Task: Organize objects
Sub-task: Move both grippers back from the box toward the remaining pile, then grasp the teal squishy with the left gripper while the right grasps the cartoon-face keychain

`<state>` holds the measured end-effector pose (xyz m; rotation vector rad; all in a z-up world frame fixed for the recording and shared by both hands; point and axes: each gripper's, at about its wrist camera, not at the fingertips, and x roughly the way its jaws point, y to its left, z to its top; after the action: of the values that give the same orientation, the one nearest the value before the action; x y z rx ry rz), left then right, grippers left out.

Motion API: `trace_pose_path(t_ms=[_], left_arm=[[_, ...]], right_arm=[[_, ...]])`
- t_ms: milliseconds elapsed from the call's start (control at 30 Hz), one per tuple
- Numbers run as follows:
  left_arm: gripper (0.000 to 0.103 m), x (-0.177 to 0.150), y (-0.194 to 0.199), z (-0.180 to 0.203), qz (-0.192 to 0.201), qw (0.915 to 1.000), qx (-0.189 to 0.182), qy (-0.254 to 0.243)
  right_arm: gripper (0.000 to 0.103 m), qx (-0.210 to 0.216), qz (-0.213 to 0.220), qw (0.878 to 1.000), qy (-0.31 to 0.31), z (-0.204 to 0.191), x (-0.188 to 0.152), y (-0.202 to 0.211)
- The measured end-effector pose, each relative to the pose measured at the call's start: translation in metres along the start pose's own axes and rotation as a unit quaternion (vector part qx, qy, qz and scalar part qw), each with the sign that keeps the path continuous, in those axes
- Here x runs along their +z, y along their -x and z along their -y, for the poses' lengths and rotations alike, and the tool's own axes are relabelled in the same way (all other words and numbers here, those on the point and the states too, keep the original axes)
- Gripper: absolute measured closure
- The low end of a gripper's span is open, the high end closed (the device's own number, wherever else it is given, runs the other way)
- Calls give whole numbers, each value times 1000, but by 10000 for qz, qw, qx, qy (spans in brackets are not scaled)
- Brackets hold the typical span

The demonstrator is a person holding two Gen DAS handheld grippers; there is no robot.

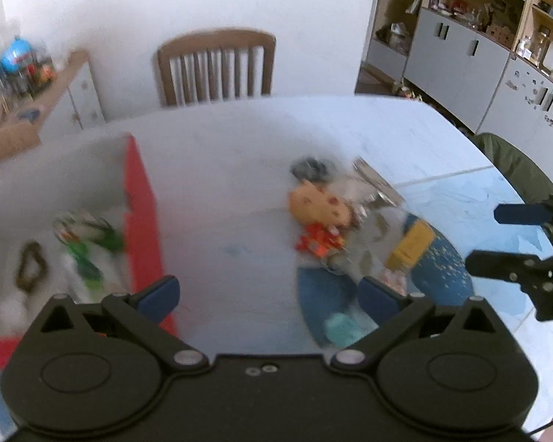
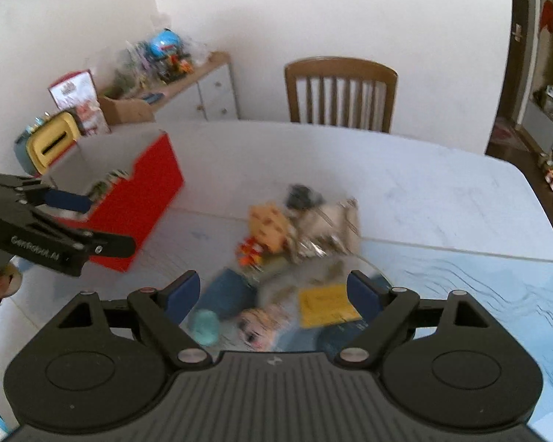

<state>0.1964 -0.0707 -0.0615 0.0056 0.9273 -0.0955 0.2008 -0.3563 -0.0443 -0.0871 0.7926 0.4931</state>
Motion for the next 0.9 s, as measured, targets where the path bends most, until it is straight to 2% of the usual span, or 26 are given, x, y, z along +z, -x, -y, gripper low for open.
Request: trace_pose_path(t_ms=[200,367,633,767,900], left_arm=[[0,-18,-27,24,-109,9999,-47,-8],[0,-30,-43,38,-214,9997,-124,-11],[1,-43,-58,53,-153,9994,-75,-285],[11,-46,-65,53,-212,9995,8,-224],[19,-48,-70,53,-198,9996,43,-204]], right_arm=[[16,80,-184,9996,-214,25,-16,-15],[16,94,-345,9992,-191,31,-23,-32],[16,537,-664,9958,-317,29,-30,-60],[26,620,-840,9935,-459,27,-32,-77],[28,686,-1003,9916,-447,22,-35,-90]])
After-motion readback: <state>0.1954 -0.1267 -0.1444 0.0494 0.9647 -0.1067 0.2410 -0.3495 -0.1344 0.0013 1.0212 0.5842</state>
